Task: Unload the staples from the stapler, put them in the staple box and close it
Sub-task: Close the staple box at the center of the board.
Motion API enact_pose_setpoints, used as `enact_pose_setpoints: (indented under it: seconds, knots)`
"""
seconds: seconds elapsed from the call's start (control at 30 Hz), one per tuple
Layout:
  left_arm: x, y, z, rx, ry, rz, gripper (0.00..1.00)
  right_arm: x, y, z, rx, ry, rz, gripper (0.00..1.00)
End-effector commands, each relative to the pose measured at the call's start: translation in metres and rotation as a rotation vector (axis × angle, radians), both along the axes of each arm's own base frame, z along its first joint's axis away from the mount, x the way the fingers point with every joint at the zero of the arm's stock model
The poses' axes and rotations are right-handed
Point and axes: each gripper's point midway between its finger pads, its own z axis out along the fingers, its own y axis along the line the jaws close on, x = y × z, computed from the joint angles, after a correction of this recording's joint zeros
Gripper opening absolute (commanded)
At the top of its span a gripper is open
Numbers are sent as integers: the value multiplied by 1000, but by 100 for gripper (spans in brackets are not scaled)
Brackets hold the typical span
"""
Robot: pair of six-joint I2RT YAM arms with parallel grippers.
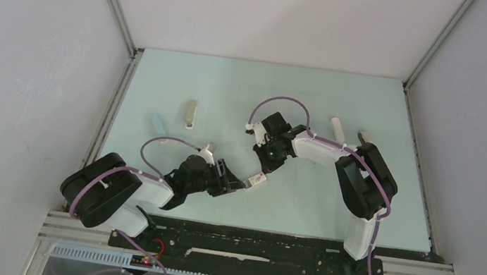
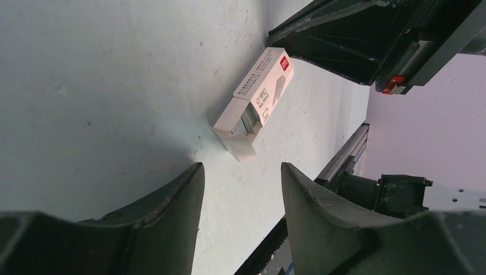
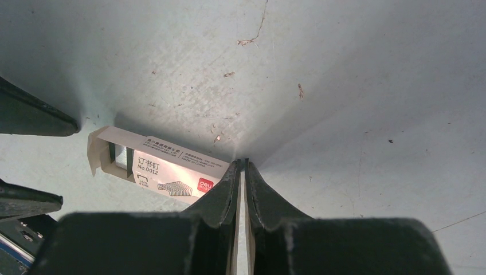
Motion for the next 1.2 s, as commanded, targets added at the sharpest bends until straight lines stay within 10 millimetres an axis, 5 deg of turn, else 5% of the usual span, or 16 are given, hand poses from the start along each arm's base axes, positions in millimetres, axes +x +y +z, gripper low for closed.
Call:
enact_pose_setpoints:
  seconds: [0.0, 1.17]
  knots:
    - [12, -6, 7, -15, 1, 17, 54, -4, -9, -8, -32, 26, -15, 13]
    - [25, -11, -2, -18, 49, 21, 29, -3, -11, -7, -21, 38, -24, 13]
